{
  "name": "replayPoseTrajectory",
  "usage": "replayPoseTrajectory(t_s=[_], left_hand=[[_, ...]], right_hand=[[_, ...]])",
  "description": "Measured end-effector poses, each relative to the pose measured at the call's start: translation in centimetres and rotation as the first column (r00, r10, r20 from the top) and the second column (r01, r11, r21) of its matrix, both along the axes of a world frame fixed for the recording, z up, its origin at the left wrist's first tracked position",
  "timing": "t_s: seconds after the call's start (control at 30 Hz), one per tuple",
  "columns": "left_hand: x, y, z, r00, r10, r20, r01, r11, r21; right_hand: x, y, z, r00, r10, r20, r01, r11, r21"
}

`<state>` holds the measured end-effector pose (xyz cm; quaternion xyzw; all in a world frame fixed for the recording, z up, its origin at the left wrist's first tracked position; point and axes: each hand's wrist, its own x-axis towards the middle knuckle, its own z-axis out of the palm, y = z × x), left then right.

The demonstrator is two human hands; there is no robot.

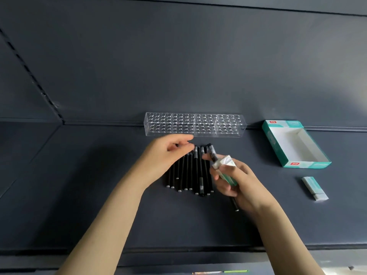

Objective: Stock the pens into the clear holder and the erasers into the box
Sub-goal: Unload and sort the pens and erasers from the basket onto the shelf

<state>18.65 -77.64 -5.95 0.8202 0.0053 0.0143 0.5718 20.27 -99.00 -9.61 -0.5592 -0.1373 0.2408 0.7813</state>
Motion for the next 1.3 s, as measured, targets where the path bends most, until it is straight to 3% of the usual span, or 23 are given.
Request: replayPoseTrajectory(t_s=[0.1, 0.2, 0.37, 0.47, 0.53, 0.6, 0.73, 0.93, 1.07, 1.17, 1.3], left_hand=[[1.4, -1.7, 0.6, 0.979, -0.188, -0.075, 0.178, 0.977, -0.118], [1.9, -2.7, 0.2, 0.976, -0.199, -0.093, 0.178, 0.965, -0.191], [2.0, -2.0, -1.0, 0.994, -0.092, -0.056, 0.071, 0.951, -0.300], [1.9, -0.4, -0.7, 0.996, 0.056, -0.068, -0.085, 0.810, -0.580], [2.0, 1.6, -0.4, 0.986, 0.155, -0.068, -0.161, 0.736, -0.657], [2.1, 4.0, -0.3, 0.980, 0.182, -0.081, -0.193, 0.776, -0.600], [2.5, 6.8, -1.4, 0.966, 0.153, -0.207, -0.203, 0.947, -0.249], [3.4, 5.5, -3.6, 0.969, 0.209, -0.132, -0.187, 0.970, 0.158], [4.3, 4.3, -4.4, 0.975, 0.220, -0.016, -0.207, 0.938, 0.276], [5.0, 3.9, -4.8, 0.971, 0.234, 0.036, -0.235, 0.933, 0.272], [5.6, 3.7, -5.4, 0.970, 0.223, 0.092, -0.241, 0.914, 0.327]], right_hand=[[0.0, 0.5, 0.6, 0.999, 0.033, 0.037, -0.031, 0.998, -0.056], [0.1, 0.7, 0.5, 0.999, 0.023, 0.039, -0.019, 0.995, -0.093], [-0.1, 0.6, 0.1, 0.999, -0.039, 0.003, 0.039, 0.999, -0.032], [0.1, 0.5, -0.3, 0.991, -0.119, -0.056, 0.117, 0.992, -0.043], [0.4, 0.5, -0.6, 0.976, -0.211, -0.061, 0.204, 0.974, -0.097], [0.5, 0.8, -0.7, 0.959, -0.281, -0.043, 0.275, 0.954, -0.120], [0.7, 1.7, -0.6, 0.929, -0.368, 0.039, 0.370, 0.916, -0.157], [0.6, 2.6, -0.5, 0.896, -0.444, 0.005, 0.442, 0.891, -0.099], [0.2, 2.6, -0.8, 0.887, -0.462, -0.003, 0.461, 0.885, -0.058], [-0.1, 2.8, -1.0, 0.862, -0.507, -0.010, 0.506, 0.862, -0.036], [-0.3, 3.4, -1.0, 0.789, -0.602, -0.125, 0.611, 0.790, 0.048]])
